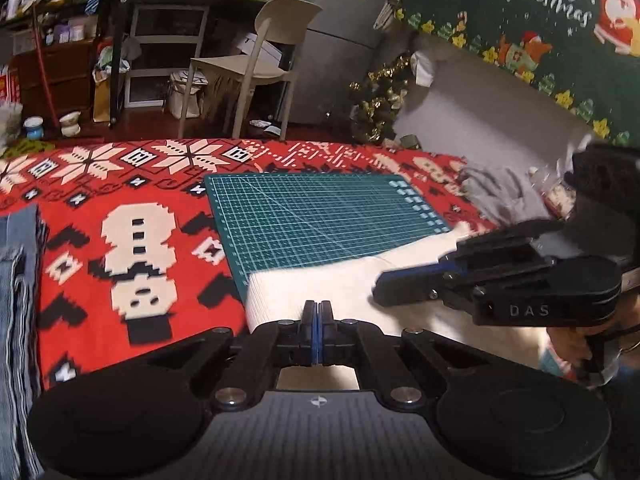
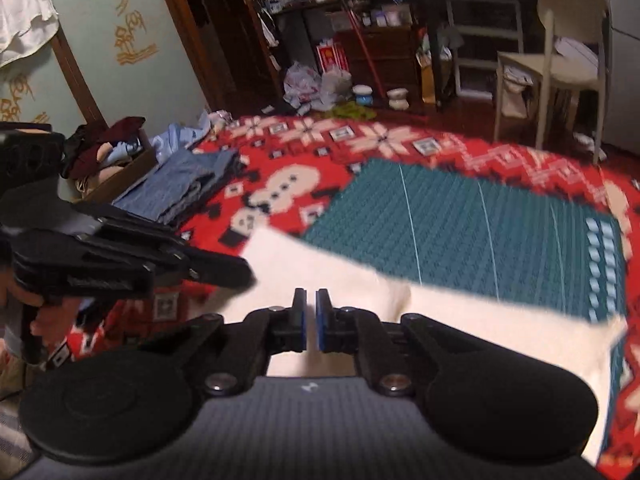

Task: Fold clothes

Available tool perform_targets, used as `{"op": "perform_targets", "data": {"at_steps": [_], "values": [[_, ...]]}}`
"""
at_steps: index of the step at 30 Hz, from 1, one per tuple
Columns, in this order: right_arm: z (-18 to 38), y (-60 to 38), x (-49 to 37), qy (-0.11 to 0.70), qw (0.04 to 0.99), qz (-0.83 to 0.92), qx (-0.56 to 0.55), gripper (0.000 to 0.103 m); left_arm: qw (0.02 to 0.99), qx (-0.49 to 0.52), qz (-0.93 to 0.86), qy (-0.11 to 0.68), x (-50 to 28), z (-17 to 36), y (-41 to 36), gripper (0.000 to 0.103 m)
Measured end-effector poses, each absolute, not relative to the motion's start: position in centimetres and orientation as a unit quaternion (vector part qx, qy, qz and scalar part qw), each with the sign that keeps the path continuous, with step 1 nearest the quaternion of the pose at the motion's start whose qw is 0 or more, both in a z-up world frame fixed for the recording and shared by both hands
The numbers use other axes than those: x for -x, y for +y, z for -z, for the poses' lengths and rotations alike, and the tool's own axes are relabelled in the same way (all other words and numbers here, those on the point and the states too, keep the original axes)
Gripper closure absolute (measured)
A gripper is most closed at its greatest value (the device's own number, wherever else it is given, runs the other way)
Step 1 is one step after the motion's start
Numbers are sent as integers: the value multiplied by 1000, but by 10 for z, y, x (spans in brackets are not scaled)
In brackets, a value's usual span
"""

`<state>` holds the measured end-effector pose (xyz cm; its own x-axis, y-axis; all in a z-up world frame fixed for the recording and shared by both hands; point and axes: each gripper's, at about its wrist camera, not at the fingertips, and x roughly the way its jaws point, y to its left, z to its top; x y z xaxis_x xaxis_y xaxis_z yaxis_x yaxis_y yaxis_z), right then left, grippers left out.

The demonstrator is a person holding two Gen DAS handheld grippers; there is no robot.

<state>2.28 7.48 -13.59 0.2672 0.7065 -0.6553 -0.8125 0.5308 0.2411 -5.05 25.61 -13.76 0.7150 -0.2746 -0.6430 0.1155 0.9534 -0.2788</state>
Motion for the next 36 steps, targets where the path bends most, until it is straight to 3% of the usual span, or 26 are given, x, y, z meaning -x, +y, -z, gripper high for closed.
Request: {"op": "perform_targets", "data": {"at_steps": [11, 13, 19, 25, 27, 36], "values": [[151, 63, -42, 390, 807, -440, 62, 103, 915, 126, 83, 375, 53, 136, 257, 100], [144, 52, -32, 388, 808, -441, 57, 98, 913, 139, 93, 372, 64, 131, 257, 100], [134, 22, 18, 406, 773, -485, 52, 98, 896, 160, 134, 392, 104, 131, 242, 100], [148, -7, 57, 432, 765, -472, 79, 100, 894, 114, 150, 406, 135, 141, 215, 100], [146, -21, 60, 438, 772, -456, 66, 92, 895, 118, 149, 404, 143, 139, 214, 100], [152, -43, 51, 486, 745, -454, -46, 78, 899, 135, 129, 396, 158, 133, 219, 99]]}}
